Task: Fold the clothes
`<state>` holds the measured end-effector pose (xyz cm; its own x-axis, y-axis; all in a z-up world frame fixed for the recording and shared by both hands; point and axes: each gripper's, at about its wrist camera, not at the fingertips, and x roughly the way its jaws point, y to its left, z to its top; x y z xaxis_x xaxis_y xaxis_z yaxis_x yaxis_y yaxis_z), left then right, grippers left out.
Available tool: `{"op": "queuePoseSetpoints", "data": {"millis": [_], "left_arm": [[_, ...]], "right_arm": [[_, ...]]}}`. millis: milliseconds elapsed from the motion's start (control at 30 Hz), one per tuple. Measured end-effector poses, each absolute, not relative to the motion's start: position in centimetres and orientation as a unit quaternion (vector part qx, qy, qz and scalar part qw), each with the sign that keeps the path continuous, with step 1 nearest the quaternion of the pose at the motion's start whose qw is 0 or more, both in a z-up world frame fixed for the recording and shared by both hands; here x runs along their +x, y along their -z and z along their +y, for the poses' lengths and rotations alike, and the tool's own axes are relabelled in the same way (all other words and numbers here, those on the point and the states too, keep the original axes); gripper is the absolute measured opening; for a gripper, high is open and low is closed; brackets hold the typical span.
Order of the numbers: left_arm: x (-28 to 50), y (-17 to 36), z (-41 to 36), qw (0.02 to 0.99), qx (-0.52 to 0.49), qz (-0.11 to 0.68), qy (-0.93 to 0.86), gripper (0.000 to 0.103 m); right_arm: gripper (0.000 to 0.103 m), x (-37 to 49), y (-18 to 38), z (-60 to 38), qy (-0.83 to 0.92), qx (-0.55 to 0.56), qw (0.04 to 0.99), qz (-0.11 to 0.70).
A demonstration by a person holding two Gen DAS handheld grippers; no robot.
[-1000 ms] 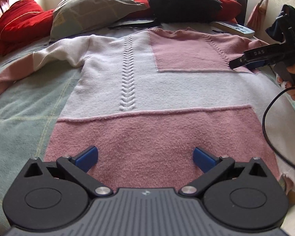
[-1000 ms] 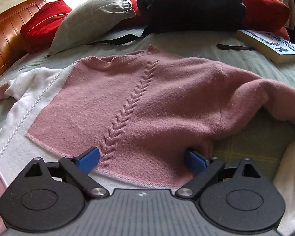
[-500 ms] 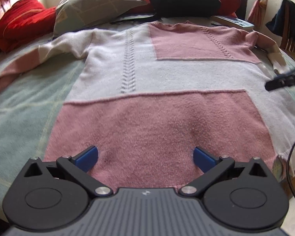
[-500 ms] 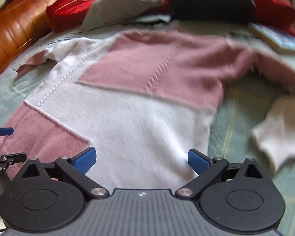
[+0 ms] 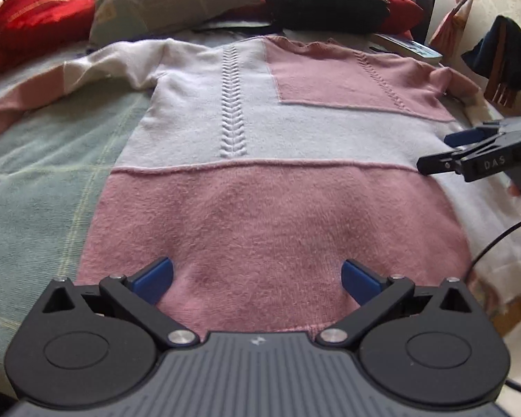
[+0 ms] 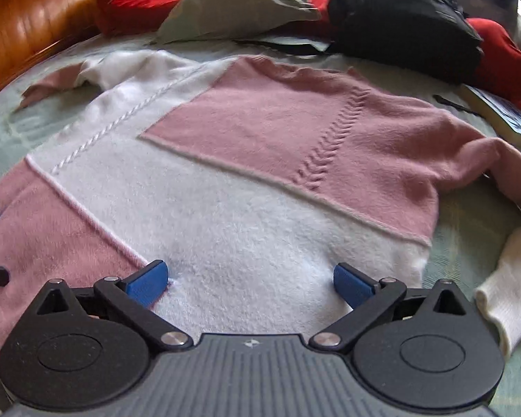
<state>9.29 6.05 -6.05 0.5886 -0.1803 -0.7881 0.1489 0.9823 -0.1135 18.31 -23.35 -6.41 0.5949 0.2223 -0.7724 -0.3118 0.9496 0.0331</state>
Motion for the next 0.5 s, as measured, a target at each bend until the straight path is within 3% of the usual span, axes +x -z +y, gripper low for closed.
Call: {"op": "queuePoseSetpoints", "data": {"millis": [267,500], "left_arm": [[18.5,0.6,8.0,0.909,-0.053,0.392,0.129,0.102],[28.8,4.8,10.0,0.872,-0.201,0.41,0.177,0.102]], "right_arm": [[0.103,21.3,5.4,-19.9,-0.172,-0.051,0.895,0.408],[0.103,22.1,7.5,-18.7,-0.176,-0.043,0.886,0.427]]}}
